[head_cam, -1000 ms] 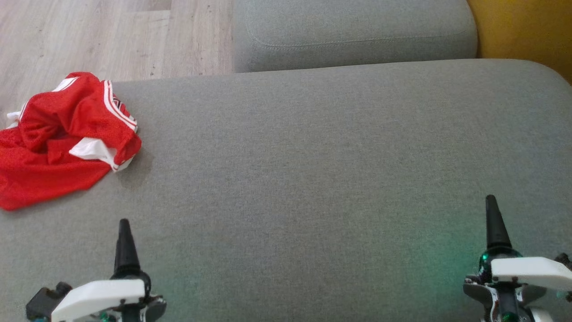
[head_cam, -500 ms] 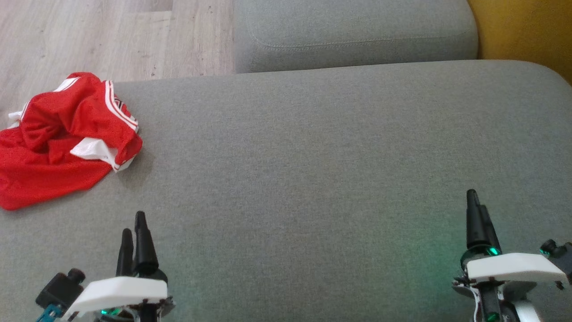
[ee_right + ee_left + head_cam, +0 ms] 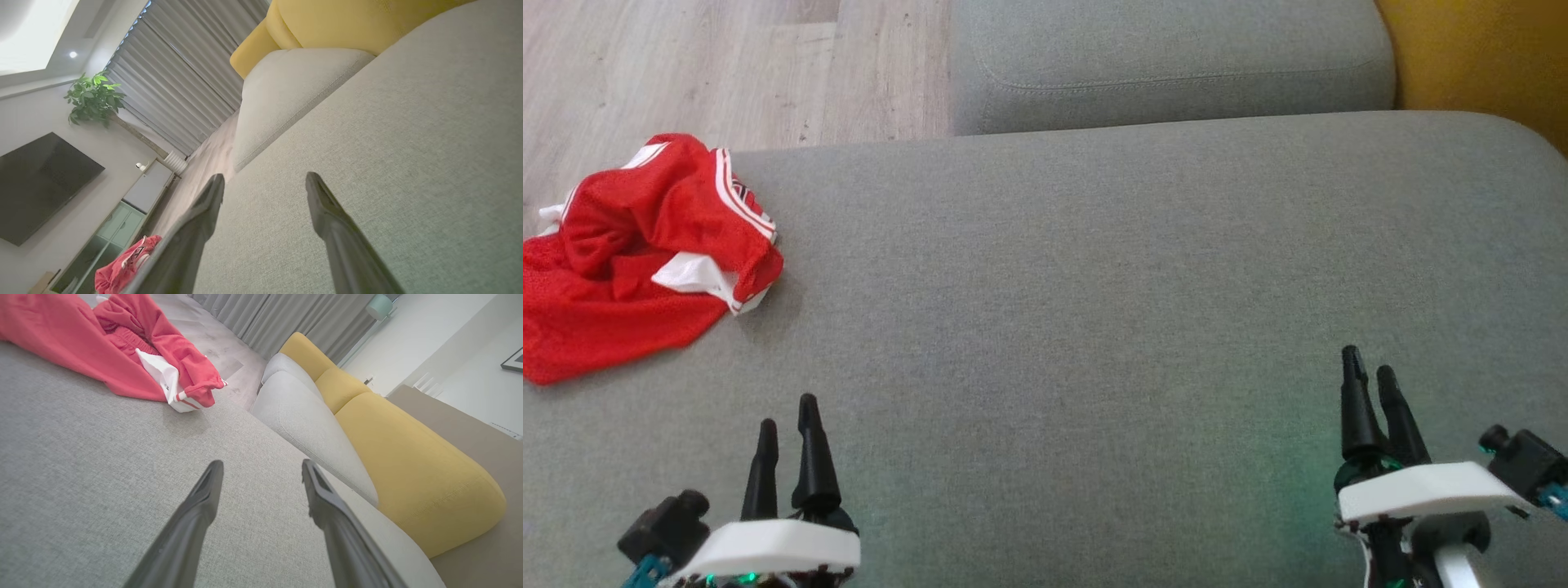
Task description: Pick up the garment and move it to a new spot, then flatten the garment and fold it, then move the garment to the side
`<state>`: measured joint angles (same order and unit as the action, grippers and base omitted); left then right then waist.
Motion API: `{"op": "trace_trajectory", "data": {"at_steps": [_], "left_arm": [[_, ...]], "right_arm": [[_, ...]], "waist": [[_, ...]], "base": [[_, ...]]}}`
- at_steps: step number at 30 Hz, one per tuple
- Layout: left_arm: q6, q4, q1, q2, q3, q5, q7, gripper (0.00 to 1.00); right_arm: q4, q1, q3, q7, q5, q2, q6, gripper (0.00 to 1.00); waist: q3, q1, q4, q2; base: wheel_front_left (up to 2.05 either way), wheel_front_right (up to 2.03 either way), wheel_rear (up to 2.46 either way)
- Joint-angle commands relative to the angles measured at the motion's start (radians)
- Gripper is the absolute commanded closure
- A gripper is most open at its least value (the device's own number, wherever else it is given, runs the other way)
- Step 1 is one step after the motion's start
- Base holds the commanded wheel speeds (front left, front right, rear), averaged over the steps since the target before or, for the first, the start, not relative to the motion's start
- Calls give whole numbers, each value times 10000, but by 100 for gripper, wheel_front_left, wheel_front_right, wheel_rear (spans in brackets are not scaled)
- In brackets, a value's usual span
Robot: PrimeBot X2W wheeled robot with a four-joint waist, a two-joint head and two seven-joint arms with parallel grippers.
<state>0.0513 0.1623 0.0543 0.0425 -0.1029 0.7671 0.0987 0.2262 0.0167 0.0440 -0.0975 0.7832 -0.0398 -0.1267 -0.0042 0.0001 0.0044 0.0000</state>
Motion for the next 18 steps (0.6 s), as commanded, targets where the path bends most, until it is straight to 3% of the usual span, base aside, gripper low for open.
{"op": "trace_trajectory", "data": {"at_steps": [1, 18], "left_arm": [[-68, -336, -206, 54, 51, -408, 152, 0], [-221, -214, -109, 62, -295, -2367, 626, 0]], "right_arm": [[-368, -154, 246, -170, -426, -69, -25, 0], [27, -241, 674, -642, -2671, -81, -30, 0]], "waist": [[-6, -1, -2, 0], [-13, -1, -16, 0]], "base": [[0, 0, 0], [0, 0, 0]]}}
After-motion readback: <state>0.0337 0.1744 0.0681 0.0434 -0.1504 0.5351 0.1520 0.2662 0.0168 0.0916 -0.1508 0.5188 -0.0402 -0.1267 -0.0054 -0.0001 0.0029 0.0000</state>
